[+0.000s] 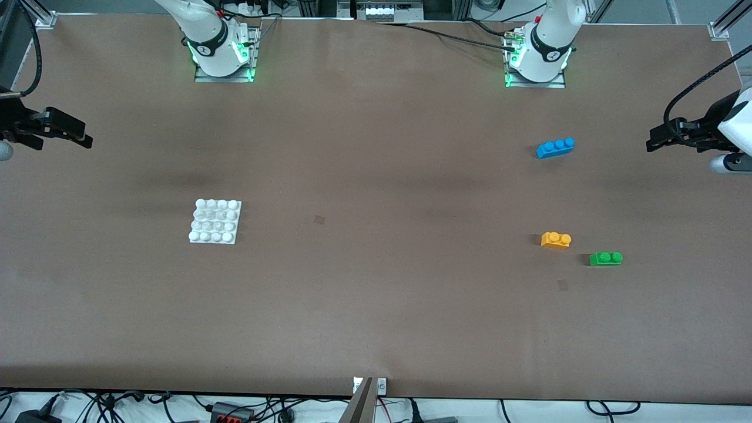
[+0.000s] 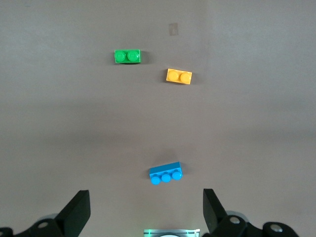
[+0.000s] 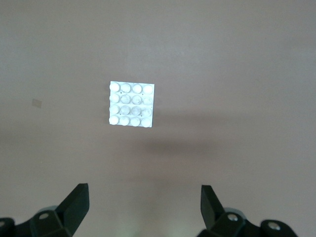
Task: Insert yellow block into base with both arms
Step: 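Move the right gripper out toward the white base plate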
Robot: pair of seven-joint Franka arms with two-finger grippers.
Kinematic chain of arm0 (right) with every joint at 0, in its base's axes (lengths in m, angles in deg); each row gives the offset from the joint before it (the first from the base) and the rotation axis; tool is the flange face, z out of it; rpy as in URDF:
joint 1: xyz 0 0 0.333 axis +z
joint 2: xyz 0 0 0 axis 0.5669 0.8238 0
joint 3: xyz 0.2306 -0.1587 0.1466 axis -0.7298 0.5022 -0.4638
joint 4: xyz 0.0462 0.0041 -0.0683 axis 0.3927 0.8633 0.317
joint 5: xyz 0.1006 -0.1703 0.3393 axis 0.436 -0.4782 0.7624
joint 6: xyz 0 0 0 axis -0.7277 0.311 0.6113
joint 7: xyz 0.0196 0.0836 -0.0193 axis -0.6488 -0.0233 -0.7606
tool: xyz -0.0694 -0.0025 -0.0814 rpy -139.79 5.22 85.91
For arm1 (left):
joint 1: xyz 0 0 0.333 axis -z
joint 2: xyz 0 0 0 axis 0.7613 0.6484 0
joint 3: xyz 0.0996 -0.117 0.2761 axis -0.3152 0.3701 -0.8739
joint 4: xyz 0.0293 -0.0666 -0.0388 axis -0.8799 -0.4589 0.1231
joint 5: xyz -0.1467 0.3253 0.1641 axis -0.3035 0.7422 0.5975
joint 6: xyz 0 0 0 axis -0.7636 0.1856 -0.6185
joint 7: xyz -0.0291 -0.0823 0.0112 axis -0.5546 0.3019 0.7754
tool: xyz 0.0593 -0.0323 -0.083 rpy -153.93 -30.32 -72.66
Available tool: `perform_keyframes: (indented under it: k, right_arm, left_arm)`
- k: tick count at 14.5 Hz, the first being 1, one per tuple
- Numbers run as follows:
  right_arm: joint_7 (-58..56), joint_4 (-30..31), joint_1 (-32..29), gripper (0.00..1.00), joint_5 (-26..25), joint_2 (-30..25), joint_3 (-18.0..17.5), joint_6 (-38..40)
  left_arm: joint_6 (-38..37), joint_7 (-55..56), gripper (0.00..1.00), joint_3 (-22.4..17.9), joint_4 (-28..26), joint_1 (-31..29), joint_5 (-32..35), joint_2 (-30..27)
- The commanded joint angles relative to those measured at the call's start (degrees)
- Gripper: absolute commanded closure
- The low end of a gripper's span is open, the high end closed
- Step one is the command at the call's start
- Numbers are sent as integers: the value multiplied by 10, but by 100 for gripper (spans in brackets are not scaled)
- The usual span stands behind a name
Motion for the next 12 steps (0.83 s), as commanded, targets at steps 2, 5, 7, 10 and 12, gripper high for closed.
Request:
perform_keyframes:
  k: [2, 5, 7, 10, 12]
  right_arm:
    - [0, 16, 5, 0, -29, -15, -2, -11]
    - [0, 16, 5, 0, -29, -16, -2, -8]
    - [-6, 15, 5, 0, -30, -15, -2, -7]
    - [-7, 13, 4, 0, -28, -14, -1, -8]
    - [-5, 12, 3, 0, -25, -13, -1, -7]
  left_arm:
    - [0, -10, 0, 0, -5, -2, 9, -7]
    - [0, -10, 0, 0, -5, -3, 9, -7]
    - [0, -10, 0, 0, -5, -3, 9, -7]
    - [0, -10, 0, 0, -5, -5, 9, -7]
    - [0, -10, 0, 0, -5, -5, 9, -7]
